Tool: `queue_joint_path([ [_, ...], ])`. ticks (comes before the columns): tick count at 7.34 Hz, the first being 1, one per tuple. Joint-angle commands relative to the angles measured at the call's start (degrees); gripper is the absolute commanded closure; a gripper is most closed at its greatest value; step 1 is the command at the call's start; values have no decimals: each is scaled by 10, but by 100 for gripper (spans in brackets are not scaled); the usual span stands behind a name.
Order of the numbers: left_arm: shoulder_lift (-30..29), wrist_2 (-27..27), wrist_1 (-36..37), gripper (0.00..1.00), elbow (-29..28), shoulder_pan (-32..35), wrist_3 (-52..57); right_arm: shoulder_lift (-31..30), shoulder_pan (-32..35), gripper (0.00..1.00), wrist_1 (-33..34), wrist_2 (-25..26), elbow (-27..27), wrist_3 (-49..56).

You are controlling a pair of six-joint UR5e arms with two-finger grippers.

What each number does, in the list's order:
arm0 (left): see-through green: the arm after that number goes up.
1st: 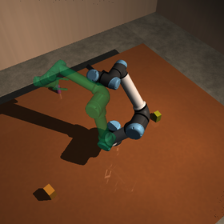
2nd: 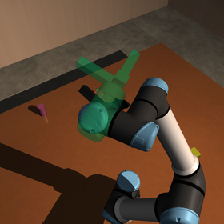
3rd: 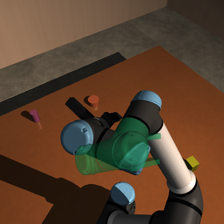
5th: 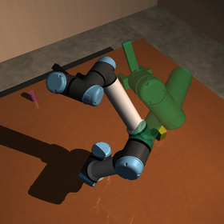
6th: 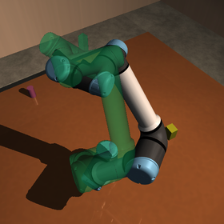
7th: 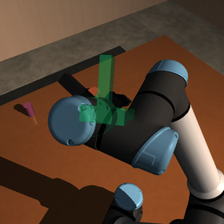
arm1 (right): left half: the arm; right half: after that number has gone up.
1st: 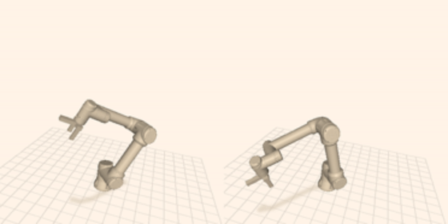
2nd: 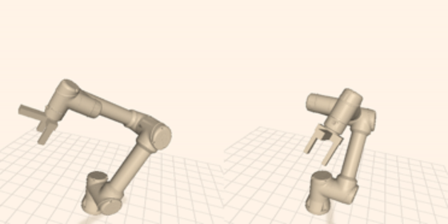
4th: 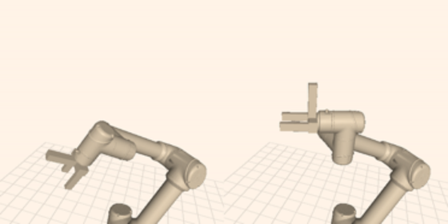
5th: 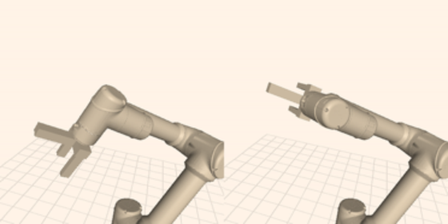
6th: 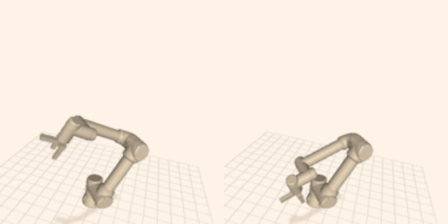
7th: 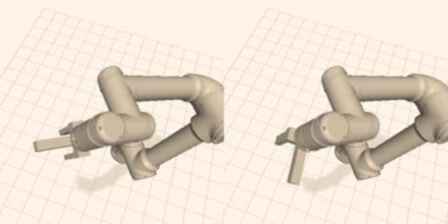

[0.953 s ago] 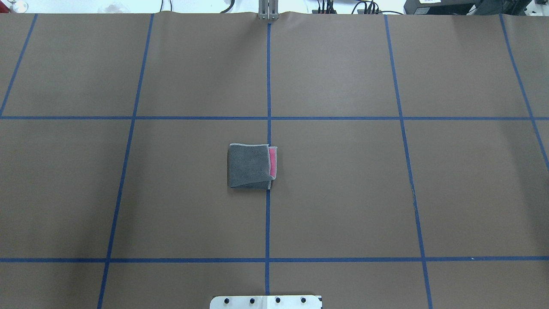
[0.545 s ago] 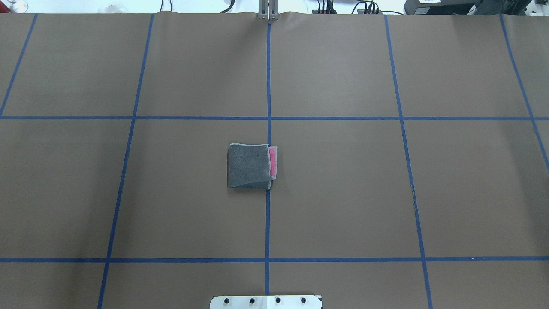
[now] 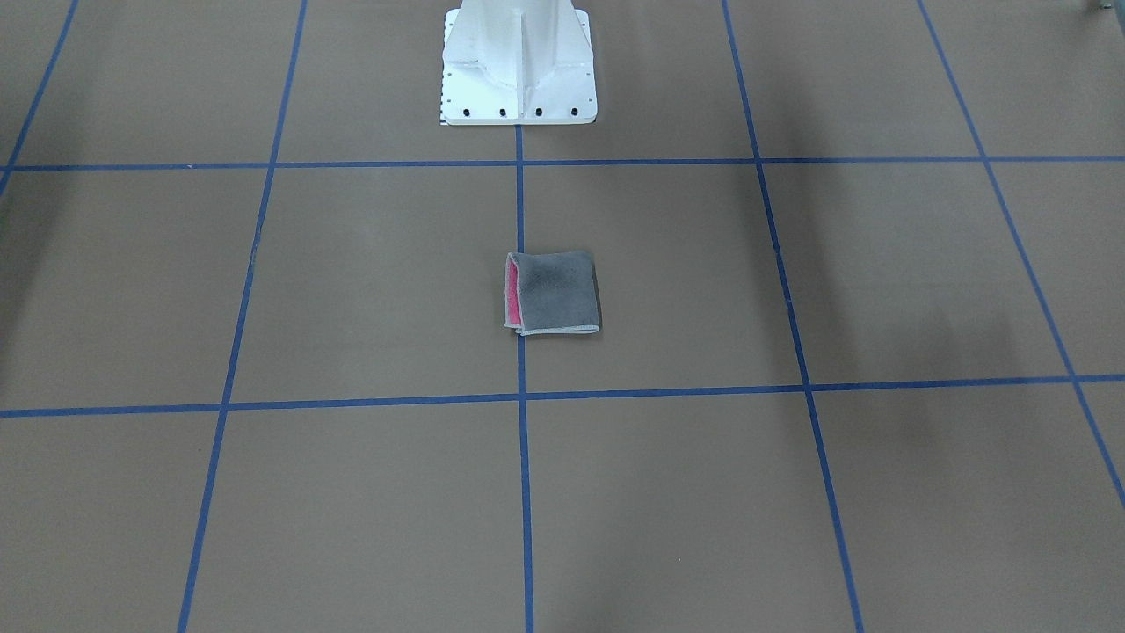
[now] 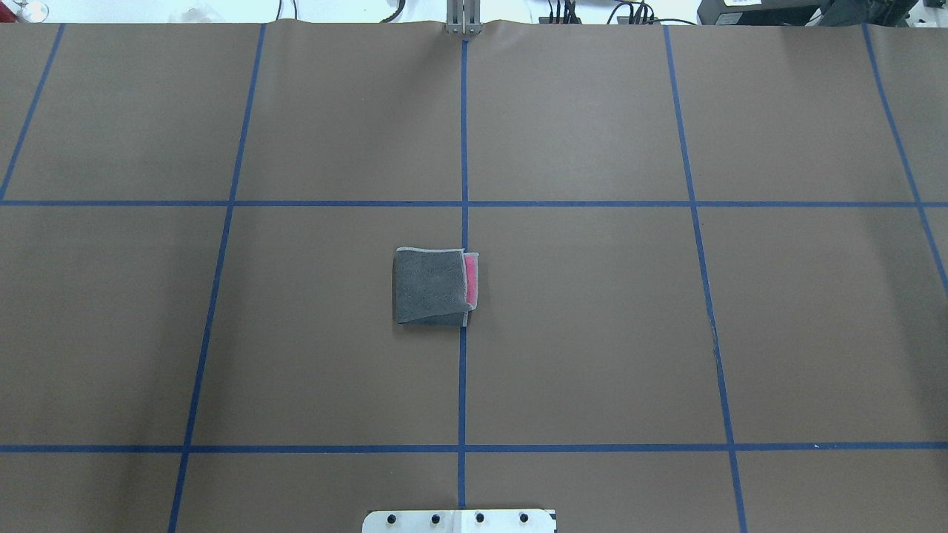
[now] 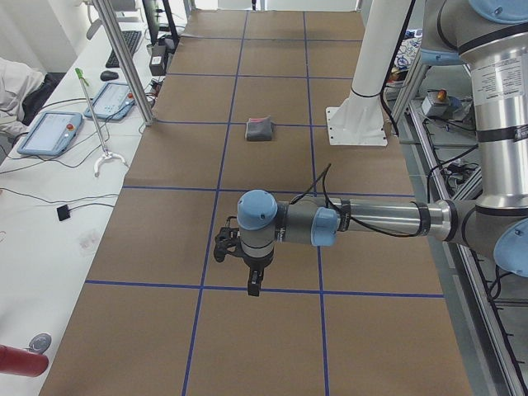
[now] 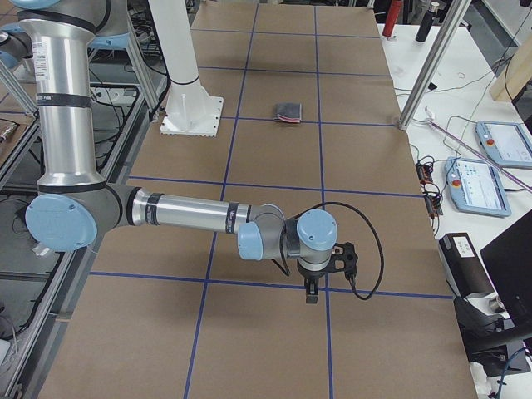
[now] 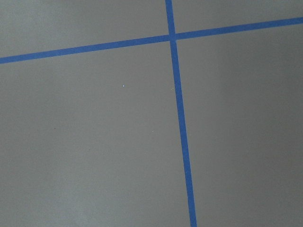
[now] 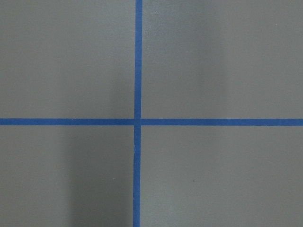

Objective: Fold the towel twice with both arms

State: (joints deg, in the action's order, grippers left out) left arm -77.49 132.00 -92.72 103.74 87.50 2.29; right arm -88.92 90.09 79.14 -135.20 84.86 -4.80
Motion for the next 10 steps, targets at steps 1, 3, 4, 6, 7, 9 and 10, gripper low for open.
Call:
queue_joint_path([
  [1, 1, 0, 0, 0, 0, 0, -1, -1, 1, 0, 4, -3, 15, 0],
  [3, 1, 1, 0, 0, 0, 0, -1, -13, 1, 0, 1, -2, 19, -1],
  [4, 1, 1, 0, 0, 1, 0, -1, -15, 1, 0, 1, -1, 18, -1],
  [6, 1, 4, 0, 0, 1, 0, -1, -20, 1, 0, 0, -1, 19, 0],
  [7, 1, 4, 0, 0, 1, 0, -1, -21, 0, 0, 0, -1, 18, 0],
  [9, 2, 4, 0, 0, 0, 0, -1, -24, 0, 0, 0, -1, 19, 0],
  [10, 2, 4, 0, 0, -1, 0, -1, -25, 0, 0, 0, -1, 19, 1],
])
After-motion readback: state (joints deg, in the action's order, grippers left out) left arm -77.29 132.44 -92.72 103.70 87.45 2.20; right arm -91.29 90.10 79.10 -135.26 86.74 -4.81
